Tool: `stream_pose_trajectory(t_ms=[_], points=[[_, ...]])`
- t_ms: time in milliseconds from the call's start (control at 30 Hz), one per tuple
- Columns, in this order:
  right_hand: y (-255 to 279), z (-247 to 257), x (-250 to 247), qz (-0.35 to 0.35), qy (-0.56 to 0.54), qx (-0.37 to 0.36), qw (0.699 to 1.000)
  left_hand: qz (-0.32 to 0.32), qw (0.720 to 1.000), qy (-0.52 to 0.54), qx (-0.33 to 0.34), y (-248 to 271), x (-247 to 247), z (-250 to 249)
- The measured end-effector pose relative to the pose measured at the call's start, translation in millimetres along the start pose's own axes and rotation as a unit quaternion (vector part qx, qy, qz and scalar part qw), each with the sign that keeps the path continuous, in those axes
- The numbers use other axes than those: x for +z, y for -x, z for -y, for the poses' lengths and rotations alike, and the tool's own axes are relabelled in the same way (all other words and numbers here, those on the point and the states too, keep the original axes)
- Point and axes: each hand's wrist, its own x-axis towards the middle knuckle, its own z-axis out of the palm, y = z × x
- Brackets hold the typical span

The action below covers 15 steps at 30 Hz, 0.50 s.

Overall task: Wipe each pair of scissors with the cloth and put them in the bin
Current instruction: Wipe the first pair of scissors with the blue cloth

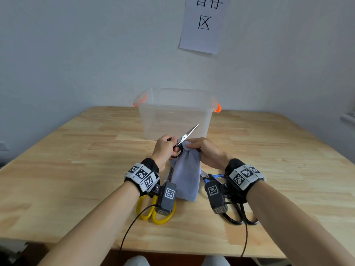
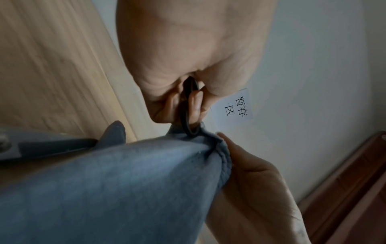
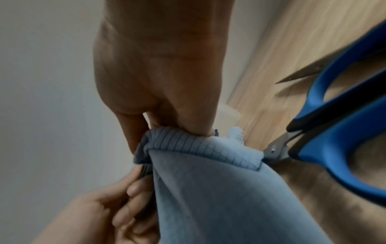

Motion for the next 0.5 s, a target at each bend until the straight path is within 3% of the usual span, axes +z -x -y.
stream_pose_trajectory(t_ms=[200,400,500], points=[[4,-7,0,-0.011,-0.024,-0.031,0.999,0.001,1.000,-0.003,-0.009,1,3,3],[-7,-21,3,-0.095,-0.084,-0.029,0.992,0.010,1.000,0.023,-0.004,5,9,1],[-9,-24,4,-0.126,-0.027,-0.025,0.991,0.012,1.000,0.025,-0.001,6,9,2]])
